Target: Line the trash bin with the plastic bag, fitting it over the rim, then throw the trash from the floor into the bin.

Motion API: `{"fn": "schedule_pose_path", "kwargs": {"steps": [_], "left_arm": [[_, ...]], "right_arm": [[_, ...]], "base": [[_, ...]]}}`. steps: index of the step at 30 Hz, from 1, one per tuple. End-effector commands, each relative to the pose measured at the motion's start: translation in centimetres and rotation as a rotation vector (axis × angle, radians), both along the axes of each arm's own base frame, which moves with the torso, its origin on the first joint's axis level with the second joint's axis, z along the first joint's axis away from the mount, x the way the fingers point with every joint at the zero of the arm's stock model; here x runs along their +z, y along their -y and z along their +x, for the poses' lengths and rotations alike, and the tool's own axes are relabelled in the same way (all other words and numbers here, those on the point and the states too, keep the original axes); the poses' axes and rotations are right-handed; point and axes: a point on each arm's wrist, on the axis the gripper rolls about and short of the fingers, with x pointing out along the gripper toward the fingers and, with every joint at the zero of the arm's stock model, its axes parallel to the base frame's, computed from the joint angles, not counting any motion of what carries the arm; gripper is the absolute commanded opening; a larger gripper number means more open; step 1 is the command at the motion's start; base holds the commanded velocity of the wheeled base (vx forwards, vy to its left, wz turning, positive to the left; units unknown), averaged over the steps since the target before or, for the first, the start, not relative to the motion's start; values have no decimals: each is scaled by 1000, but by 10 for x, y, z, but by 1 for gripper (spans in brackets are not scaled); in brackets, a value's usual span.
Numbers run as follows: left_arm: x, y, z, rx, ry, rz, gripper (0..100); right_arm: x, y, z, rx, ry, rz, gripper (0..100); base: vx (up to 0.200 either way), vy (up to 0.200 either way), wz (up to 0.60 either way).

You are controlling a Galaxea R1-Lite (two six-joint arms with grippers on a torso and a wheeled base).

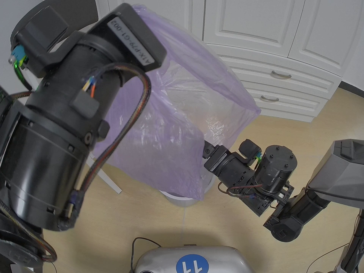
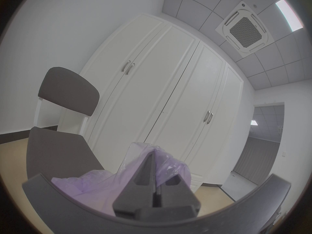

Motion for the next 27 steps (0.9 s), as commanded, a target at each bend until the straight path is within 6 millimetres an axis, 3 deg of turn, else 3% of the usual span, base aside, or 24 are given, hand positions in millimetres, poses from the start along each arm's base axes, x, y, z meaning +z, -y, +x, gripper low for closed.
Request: {"fn": "schedule_pose_path", "kwargs": {"steps": [1, 6, 12, 20, 27], "left_arm": [[1, -4, 3, 20, 2, -2, 0], [1, -4, 5, 25, 1, 1, 0], [-1, -4, 7, 34, -2, 6, 0], [0, -5, 8, 39, -2, 6, 0], [-1, -5, 8, 38, -2, 7, 0]], "right_arm": [[17, 10, -7, -11, 42, 23, 100], [38, 25, -11, -39, 98, 44, 100], [47, 31, -14, -42, 119, 54, 100], [52, 35, -18, -44, 137, 44, 100], [43, 30, -19, -34, 120, 21, 100]], "base": [[0, 0, 0], [0, 0, 0], [0, 0, 0], [0, 0, 0], [0, 0, 0]]}}
